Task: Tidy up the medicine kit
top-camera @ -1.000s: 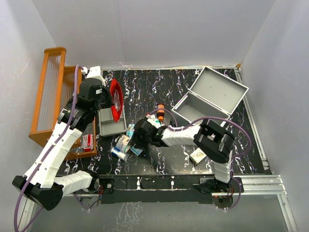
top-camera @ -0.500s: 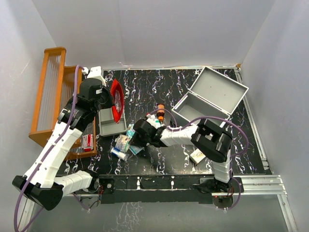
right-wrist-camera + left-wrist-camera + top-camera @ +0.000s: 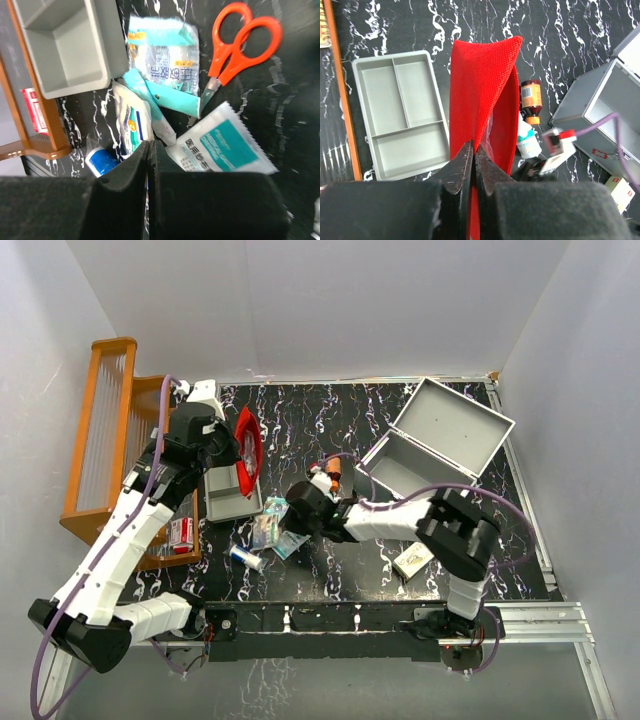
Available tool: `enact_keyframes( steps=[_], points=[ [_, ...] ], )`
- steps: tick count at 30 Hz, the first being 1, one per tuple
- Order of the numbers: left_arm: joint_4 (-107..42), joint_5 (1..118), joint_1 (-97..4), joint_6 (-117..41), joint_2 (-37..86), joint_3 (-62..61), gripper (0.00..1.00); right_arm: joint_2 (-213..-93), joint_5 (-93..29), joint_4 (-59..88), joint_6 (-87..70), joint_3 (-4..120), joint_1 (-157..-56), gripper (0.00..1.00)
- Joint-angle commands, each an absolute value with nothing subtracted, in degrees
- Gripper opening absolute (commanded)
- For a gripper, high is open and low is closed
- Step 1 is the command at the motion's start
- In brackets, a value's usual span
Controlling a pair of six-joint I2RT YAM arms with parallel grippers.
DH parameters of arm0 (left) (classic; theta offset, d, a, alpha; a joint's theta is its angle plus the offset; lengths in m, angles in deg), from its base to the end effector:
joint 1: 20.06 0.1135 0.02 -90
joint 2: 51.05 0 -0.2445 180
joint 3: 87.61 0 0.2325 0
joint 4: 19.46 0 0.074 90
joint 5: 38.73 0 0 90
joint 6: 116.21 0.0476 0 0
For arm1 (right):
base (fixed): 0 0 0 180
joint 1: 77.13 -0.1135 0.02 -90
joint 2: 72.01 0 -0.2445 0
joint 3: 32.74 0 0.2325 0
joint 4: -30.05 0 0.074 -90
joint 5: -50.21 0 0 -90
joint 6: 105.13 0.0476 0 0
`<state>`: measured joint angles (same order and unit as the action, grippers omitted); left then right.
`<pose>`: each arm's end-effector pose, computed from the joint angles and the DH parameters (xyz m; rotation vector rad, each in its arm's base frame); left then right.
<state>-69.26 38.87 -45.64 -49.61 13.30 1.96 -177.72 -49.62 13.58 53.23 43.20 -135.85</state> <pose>0.2155 -0.0918 0.3829 -0.1015 2.0022 -0.3347 0.1999 0.3134 0.1461 0.3002 2.5185 0.8142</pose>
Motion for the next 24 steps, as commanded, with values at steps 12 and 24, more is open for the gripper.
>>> enact_keyframes(
  steps=[12, 24],
  points=[
    [-59.2, 60.6, -45.2, -48.5, 16.0, -5.3, 0.0, -151.7, -43.8, -3.2, 34.0, 31.2, -124.8, 0.0],
    [-55.1, 67.6, -45.1, -51.6, 18.0, -9.7, 0.0, -147.3, -48.5, -11.7, 30.6, 31.2, -124.2, 0.5]
  ],
)
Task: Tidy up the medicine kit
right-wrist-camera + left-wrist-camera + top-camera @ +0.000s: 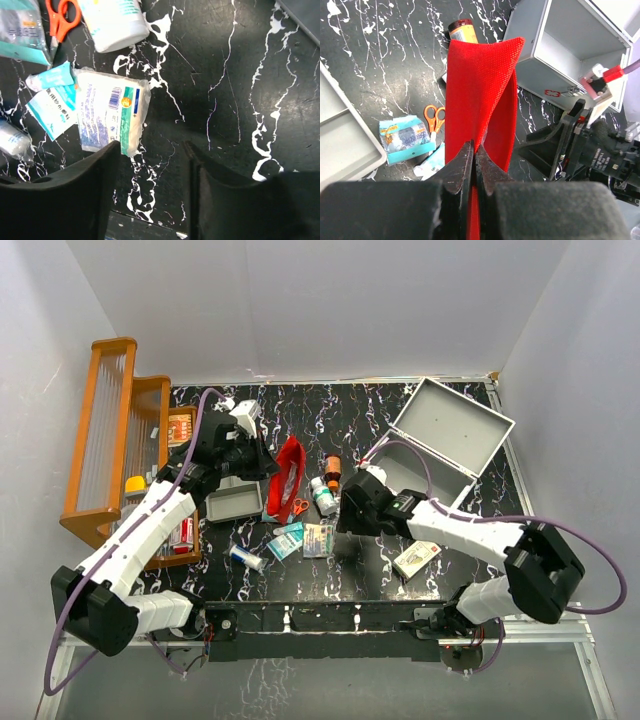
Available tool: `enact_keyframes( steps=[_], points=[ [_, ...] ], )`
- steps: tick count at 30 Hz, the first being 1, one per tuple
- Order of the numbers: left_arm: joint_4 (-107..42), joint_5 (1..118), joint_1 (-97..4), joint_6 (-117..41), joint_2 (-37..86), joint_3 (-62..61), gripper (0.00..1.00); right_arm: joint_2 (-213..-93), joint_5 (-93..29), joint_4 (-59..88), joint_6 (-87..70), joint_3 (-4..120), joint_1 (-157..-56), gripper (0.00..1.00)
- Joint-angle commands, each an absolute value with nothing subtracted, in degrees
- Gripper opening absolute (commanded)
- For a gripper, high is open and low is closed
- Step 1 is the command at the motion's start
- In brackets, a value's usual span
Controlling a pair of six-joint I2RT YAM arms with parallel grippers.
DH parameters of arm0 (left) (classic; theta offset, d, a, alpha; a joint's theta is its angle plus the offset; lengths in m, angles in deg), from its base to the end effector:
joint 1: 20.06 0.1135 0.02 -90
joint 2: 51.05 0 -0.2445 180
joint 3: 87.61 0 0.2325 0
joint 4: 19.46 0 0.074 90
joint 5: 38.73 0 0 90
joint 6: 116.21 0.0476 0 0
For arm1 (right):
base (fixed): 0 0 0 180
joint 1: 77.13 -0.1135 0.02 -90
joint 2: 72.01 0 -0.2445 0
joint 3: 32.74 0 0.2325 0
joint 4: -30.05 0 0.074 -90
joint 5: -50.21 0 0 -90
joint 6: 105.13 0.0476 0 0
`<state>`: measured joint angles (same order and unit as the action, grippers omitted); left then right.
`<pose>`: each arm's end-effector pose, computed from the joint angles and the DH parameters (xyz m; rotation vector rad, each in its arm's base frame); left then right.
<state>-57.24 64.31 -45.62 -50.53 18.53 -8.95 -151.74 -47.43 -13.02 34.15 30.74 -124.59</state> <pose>0.2388 -0.1261 0.3215 0.1684 2.1426 -0.7580 0.1814 0.1884 0.1848 0.0908 2.6554 0.4269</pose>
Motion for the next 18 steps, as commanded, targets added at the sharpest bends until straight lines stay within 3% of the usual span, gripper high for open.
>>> enact_keyframes(
  steps=[1, 10, 18],
  points=[
    [-55.3, 67.5, -45.2, -51.7, 17.9, -9.7, 0.0, -147.1, -46.9, -10.2, 30.2, 30.5, -124.1, 0.53],
    [-55.2, 66.6, -45.2, -54.7, 16.2, -12.4, 0.0, -155.6, -36.4, -2.0, 33.1, 29.4, -124.1, 0.53],
    [-53.5, 68.1, -45.2, -56.8, 15.3, -16.3, 0.0, -160.6, -35.2, -0.7, 32.7, 30.4, -124.2, 0.46]
  ],
)
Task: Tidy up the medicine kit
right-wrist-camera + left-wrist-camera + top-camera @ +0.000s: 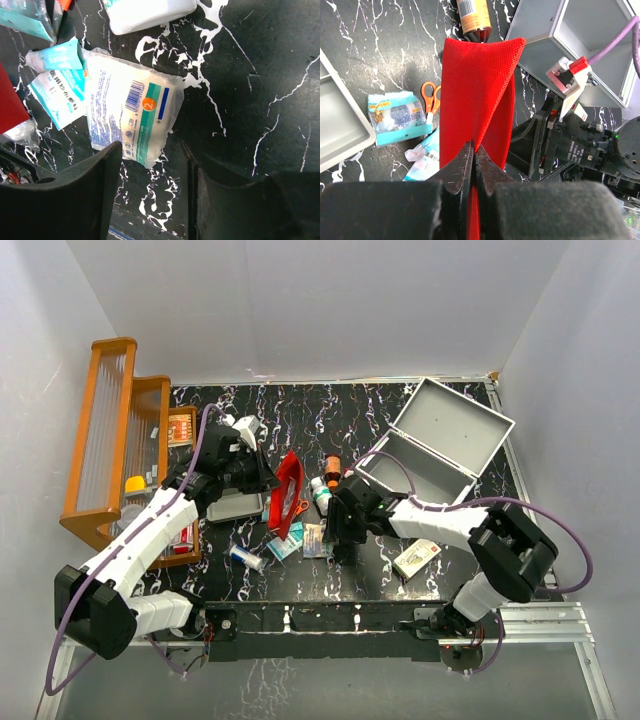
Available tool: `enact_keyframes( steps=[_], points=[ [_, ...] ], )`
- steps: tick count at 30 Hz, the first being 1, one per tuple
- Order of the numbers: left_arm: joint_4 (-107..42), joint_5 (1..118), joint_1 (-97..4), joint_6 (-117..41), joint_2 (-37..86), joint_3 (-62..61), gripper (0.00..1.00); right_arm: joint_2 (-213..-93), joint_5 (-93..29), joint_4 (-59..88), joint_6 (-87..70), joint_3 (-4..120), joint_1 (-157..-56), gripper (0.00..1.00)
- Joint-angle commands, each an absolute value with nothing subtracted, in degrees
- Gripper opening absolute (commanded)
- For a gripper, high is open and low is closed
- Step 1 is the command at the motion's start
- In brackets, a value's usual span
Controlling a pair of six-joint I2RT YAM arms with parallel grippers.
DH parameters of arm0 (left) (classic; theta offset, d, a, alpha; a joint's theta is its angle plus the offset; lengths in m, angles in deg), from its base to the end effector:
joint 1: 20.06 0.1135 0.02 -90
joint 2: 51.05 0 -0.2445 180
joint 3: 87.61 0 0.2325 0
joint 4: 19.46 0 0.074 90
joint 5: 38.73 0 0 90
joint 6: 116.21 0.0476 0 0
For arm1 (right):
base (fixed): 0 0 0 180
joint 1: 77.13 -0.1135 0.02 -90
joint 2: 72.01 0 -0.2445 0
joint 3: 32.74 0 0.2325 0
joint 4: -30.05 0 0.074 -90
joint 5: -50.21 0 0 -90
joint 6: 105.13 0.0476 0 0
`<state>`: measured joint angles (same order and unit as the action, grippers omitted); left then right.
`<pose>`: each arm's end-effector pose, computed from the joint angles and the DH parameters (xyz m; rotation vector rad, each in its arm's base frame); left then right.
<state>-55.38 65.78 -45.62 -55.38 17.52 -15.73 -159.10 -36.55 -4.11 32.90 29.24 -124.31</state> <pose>0.2330 -0.1246 0.2898 0.0851 2.2341 -0.8133 0.1885 0.2074 0.1546 -0.0010 2.7563 0.6119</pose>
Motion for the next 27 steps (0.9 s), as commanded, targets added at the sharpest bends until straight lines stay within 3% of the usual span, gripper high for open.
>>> enact_keyframes(
  steps=[1, 7, 10, 14, 27],
  points=[
    [-52.9, 68.3, -45.2, -56.8, 15.2, -16.7, 0.0, -161.1, -35.2, -0.7, 32.7, 30.5, -124.1, 0.44],
    [-50.8, 68.3, -45.2, -58.5, 14.6, -18.8, 0.0, -164.2, -38.4, -3.9, 32.5, 31.7, -124.1, 0.31],
    [-47.5, 68.3, -45.2, -60.5, 13.1, -21.5, 0.0, -164.2, -39.3, -3.9, 32.5, 31.6, -124.1, 0.16],
    [-40.3, 67.7, -45.2, -65.3, 10.7, -27.4, 0.0, -161.2, -41.9, -4.0, 32.8, 30.6, -124.1, 0.06],
    [-21.6, 66.7, -45.3, -79.4, 7.7, -39.9, 0.0, -137.5, -51.5, -4.1, 39.2, 23.7, -124.0, 0.0]
  ],
)
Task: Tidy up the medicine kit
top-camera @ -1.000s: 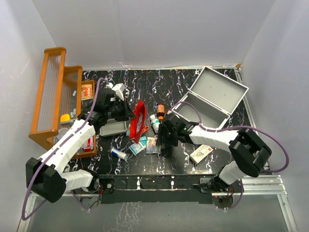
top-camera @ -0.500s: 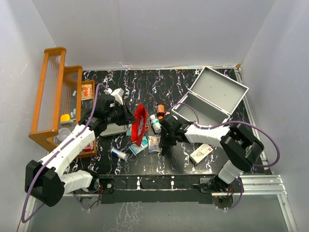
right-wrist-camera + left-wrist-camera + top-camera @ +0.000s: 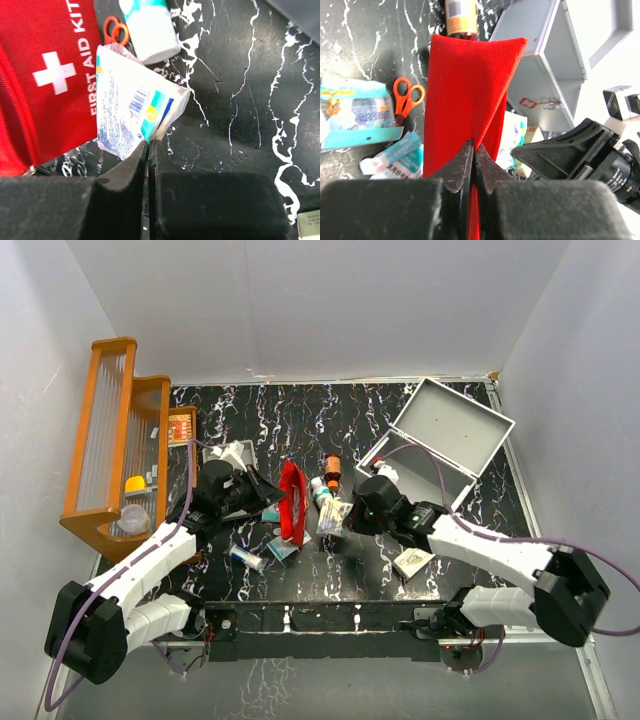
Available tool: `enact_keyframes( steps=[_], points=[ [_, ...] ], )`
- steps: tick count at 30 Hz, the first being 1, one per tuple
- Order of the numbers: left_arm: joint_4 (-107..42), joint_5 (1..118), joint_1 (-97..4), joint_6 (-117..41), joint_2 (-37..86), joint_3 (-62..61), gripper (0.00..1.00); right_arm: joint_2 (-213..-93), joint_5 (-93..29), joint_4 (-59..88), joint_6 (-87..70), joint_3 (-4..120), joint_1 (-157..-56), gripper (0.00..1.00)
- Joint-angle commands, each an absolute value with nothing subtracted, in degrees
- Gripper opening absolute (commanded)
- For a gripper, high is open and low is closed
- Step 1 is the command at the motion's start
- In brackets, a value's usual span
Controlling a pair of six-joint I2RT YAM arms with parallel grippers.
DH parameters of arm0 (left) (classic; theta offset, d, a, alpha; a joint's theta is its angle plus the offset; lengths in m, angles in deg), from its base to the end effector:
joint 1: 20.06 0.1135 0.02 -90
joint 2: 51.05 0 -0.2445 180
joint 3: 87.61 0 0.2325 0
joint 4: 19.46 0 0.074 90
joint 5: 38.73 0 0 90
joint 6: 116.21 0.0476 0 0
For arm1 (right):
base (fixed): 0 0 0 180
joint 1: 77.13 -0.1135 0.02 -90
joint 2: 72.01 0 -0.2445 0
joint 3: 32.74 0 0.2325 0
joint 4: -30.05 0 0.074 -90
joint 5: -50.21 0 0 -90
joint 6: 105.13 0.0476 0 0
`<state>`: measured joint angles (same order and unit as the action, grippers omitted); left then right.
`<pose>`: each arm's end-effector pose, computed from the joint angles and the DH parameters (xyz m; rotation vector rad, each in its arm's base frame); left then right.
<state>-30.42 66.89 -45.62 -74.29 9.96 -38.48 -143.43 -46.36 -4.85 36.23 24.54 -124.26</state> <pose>0.2105 -0.1149 0.2330 -0.2243 2.1137 -1.0747 0.1721 0.1774 0.1969 0.1471 2.5184 0.6190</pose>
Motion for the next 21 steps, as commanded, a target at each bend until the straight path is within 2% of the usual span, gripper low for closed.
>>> enact_keyframes(
  steps=[1, 10, 16, 21],
  points=[
    [-20.0, 67.1, -45.3, -80.6, 7.8, -40.7, 0.0, -135.8, -51.5, -4.0, 39.1, 24.0, -124.1, 0.0],
    [-16.9, 67.4, -45.5, -84.3, 10.9, -42.7, 0.0, -134.1, -43.0, 3.4, 37.0, 31.7, -124.0, 0.0],
    [-16.2, 69.6, -45.6, -84.8, 13.7, -42.7, 0.0, -141.5, -34.3, 14.1, 40.5, 33.9, -124.5, 0.0],
    [-16.2, 69.8, -45.6, -84.5, 14.0, -42.6, 0.0, -148.0, -34.3, 19.5, 44.0, 35.3, -125.3, 0.0]
  ],
)
